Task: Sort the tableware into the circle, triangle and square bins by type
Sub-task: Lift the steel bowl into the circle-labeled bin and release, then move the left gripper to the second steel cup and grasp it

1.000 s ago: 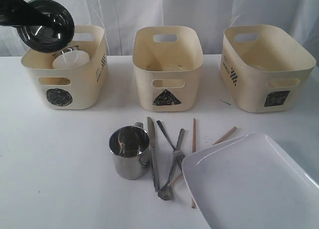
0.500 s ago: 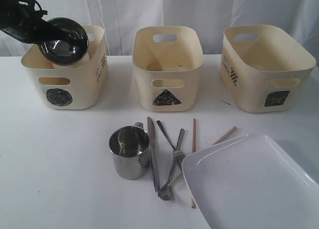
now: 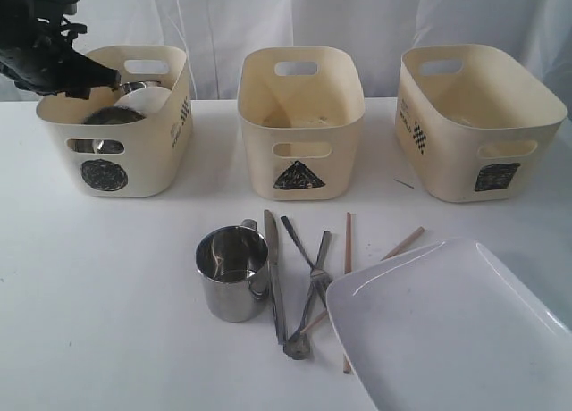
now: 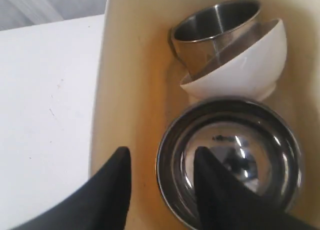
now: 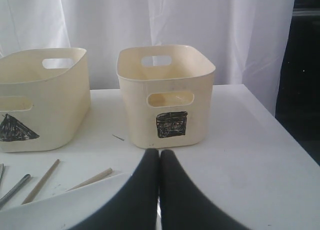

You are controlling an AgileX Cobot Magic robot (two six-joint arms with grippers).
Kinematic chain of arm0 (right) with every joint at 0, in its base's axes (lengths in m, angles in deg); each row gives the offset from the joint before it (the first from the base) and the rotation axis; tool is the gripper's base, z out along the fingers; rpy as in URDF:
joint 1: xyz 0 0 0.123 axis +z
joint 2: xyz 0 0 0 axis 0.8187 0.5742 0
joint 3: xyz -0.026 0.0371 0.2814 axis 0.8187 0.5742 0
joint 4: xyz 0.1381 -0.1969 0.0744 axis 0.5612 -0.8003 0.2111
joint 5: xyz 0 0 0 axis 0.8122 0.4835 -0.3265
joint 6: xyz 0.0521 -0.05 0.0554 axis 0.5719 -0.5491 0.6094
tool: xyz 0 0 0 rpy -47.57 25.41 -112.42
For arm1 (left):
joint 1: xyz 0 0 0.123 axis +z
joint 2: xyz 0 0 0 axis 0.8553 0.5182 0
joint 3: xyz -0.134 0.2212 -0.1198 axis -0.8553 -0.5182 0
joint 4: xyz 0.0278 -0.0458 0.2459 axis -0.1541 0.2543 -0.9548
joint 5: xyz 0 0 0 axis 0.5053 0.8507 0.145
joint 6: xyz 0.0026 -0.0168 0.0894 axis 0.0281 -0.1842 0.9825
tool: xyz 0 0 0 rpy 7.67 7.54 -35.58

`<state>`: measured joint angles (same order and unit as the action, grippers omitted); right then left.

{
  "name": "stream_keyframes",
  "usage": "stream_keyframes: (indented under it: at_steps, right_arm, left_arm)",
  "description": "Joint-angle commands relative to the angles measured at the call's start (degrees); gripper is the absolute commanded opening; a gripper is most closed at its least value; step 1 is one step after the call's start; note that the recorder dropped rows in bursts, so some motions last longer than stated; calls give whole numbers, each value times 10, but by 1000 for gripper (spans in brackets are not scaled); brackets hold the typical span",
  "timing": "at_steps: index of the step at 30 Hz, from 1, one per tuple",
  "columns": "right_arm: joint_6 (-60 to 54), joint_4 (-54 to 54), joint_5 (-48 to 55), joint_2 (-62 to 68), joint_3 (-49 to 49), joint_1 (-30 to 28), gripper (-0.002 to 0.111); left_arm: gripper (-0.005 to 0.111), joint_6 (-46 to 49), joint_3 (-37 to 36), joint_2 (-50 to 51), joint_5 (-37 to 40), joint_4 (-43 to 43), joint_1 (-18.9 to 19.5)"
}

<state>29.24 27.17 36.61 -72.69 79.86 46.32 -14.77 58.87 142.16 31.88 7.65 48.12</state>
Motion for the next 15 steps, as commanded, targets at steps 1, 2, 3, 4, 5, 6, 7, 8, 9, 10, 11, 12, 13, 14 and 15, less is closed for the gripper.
stream_keyframes:
  at_steps: [1,2,3,4,5,6,7,8,9,10,11,12,13,14,15]
  right_arm:
    - [-4,-2,-4,-4,4,1,0]
    - [-4,-2,-4,-4,4,1,0]
    - [-4,-2,-4,-4,4,1,0]
    - [-4,-2,-4,-4,4,1,0]
    - [-4,-2,-4,-4,4,1,0]
    - [-4,-2,-4,-4,4,1,0]
    - [-4,-2,-4,-4,4,1,0]
    - [-4,-2,-4,-4,4,1,0]
    - [-4,-2,-4,-4,4,1,0]
    - [-4,-2,-4,-4,4,1,0]
    - [-4,-2,-4,-4,4,1,0]
    - [-4,-2,-4,-4,4,1,0]
    - [-4,-2,-4,-4,4,1,0]
    - [-4,-2,-4,-4,4,1,0]
    - [-4,-2,-4,-4,4,1,0]
  left_arm:
    - [42,173,6,-82,59,161,-4]
    - [42,210,6,-106,87,201,-4]
    - [42,225,6,-118,115,215,-4]
    - [42,252,6,-138,153,239,-4]
    - [42,266,6,-148,179,257,-4]
    - [42,288,6,-160,207,291,-4]
    - [42,301,6,-164,216,310,-4]
    - [42,318,5,-169,225,334,-10]
    - [42,332,0,-172,234,352,-17]
    - [42,337,-6,-175,241,356,-25]
    - [42,337,-15,-176,250,356,-37]
    - [42,338,-25,-176,260,354,-51]
    - [42,339,-37,-176,270,353,-62]
    - [42,339,-50,-176,274,350,-76]
    - [42,340,-63,-176,274,343,-90]
